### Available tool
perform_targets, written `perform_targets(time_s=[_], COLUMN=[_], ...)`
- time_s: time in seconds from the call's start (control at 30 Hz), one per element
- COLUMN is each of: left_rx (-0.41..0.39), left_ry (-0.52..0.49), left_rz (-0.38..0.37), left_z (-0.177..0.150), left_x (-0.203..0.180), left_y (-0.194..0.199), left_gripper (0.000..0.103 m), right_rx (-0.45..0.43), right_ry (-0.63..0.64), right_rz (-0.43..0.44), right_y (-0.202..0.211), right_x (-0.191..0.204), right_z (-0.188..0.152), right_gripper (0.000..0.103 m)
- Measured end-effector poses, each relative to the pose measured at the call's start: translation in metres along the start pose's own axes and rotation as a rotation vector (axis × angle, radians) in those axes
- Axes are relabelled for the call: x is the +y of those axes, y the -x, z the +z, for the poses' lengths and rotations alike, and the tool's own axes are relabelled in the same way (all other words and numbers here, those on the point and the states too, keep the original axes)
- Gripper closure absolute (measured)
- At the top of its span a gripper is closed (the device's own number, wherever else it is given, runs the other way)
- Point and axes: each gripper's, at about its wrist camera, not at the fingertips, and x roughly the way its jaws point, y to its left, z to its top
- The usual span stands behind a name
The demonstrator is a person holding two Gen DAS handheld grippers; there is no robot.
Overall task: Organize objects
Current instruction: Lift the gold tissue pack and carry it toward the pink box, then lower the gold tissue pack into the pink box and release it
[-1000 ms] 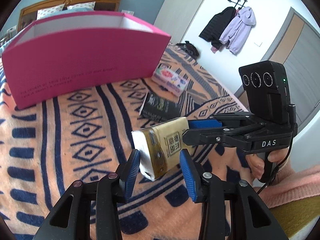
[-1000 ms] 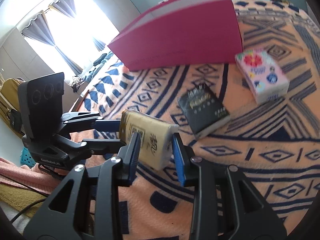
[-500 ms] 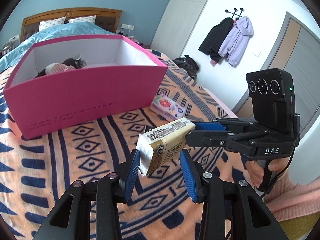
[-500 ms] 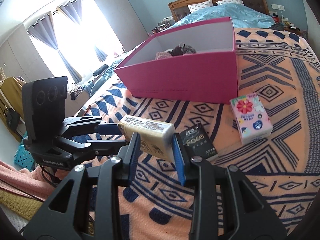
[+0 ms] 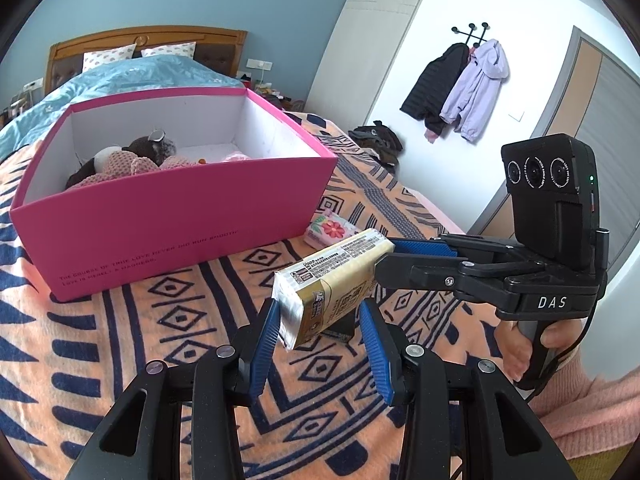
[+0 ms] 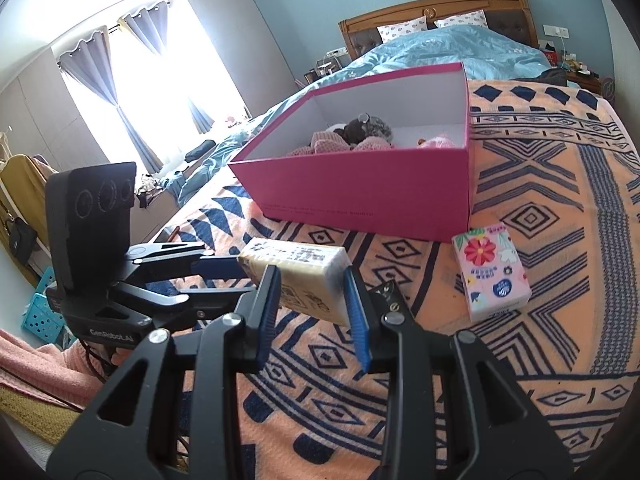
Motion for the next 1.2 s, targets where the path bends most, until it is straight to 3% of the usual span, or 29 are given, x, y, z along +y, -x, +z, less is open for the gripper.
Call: perform_targets(time_s=[1.2], left_rx=[-0.072], left_ry=[-0.04], left_rz=[0.015], left_z=[0.045], left_x=[-0.004], left_y=[0.004], left_gripper=[0.062], right_rx=[-0.12], right_ry=[0.097], right_rz=[-0.021], right_y=[0.022], right_x=[0.006], right_z=[0.047], right_gripper=[0.067])
